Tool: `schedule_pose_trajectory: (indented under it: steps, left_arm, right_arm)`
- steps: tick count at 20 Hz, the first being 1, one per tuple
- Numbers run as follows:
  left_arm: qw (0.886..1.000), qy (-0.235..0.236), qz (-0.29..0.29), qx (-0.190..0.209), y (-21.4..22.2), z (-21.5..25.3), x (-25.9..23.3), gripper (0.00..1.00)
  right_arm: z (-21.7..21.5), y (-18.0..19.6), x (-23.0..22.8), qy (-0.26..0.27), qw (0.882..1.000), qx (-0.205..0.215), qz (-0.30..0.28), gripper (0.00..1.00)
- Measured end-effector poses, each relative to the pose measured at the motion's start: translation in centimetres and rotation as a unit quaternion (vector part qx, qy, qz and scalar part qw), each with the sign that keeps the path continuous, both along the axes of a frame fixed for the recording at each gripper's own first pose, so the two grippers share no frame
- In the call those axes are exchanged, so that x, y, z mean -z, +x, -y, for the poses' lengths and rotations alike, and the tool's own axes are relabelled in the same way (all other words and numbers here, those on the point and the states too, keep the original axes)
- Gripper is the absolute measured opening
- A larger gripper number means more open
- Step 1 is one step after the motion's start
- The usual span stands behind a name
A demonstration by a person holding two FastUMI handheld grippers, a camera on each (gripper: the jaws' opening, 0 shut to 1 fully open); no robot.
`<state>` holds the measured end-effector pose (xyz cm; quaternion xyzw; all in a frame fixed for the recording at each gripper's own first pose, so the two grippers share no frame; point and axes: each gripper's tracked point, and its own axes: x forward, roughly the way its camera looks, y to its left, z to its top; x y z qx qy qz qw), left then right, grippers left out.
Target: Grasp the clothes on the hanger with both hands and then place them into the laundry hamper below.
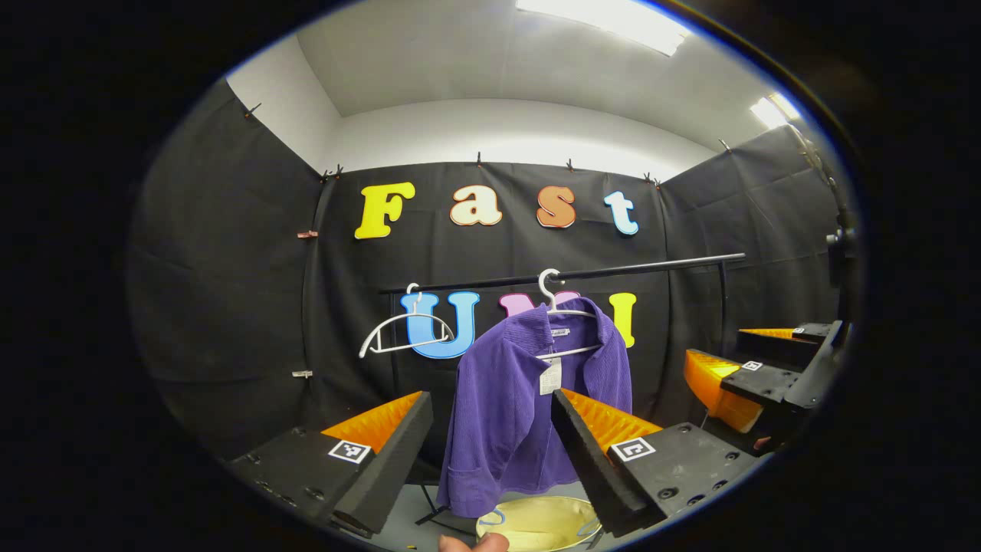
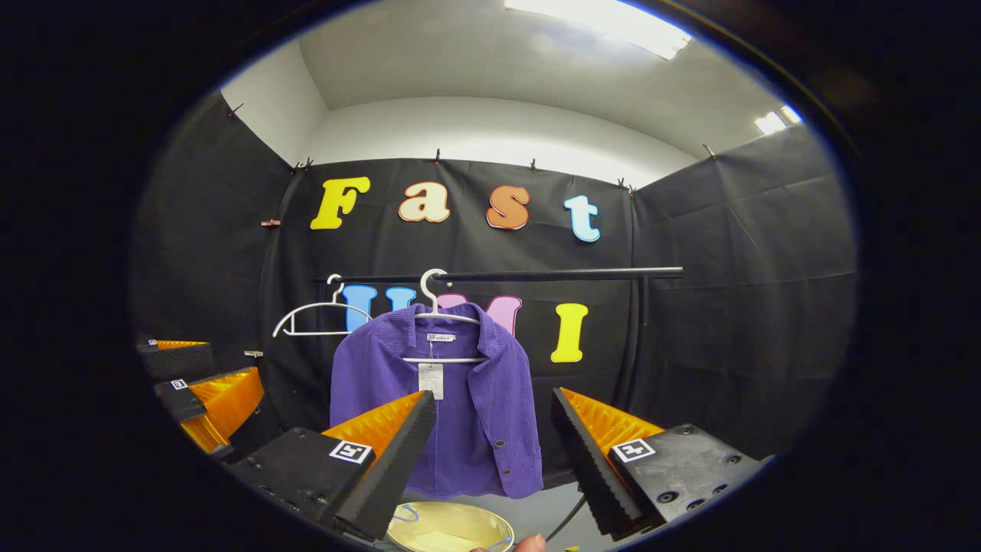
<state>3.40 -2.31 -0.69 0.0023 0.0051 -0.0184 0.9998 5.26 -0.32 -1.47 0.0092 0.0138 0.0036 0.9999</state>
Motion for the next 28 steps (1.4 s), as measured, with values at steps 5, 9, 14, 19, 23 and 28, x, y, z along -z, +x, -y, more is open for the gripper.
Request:
schedule_pose_trajectory:
  steps: [5, 9, 14, 19, 23, 28]
  left_arm:
    - [1.0, 0.0, -0.014, 0.0, 5.0, 1.7, 1.8, 0.98]
    - [1.0, 0.004, -0.01, -0.008, 10.9, 3.4, 3.0, 0.98]
    - [1.0, 0.008, -0.017, -0.013, 18.9, 6.3, 6.0, 0.98]
    - [0.998, 0.016, -0.023, -0.05, 25.6, 7.0, 8.2, 0.96]
    - [0.997, 0.017, -0.02, -0.079, 29.1, 6.7, 9.2, 0.96]
    - [0.993, 0.035, -0.02, -0.109, 30.6, 4.9, 9.7, 0.96]
  right_arm:
    - [-0.4, 6.7, 1.0, -0.002, 1.0, -0.021, 0.01, 0.97]
    - [0.7, 11.7, 2.5, -0.013, 0.999, -0.043, 0.014, 0.98]
    - [2.8, 16.4, 5.5, 0.004, 0.999, -0.052, -0.004, 0.98]
    - [3.1, 19.8, 8.4, 0.014, 0.997, -0.079, -0.018, 0.98]
    - [3.9, 22.0, 10.1, 0.015, 0.997, -0.074, -0.028, 0.98]
    - [2.2, 23.6, 10.4, 0.026, 0.996, -0.084, -0.032, 0.98]
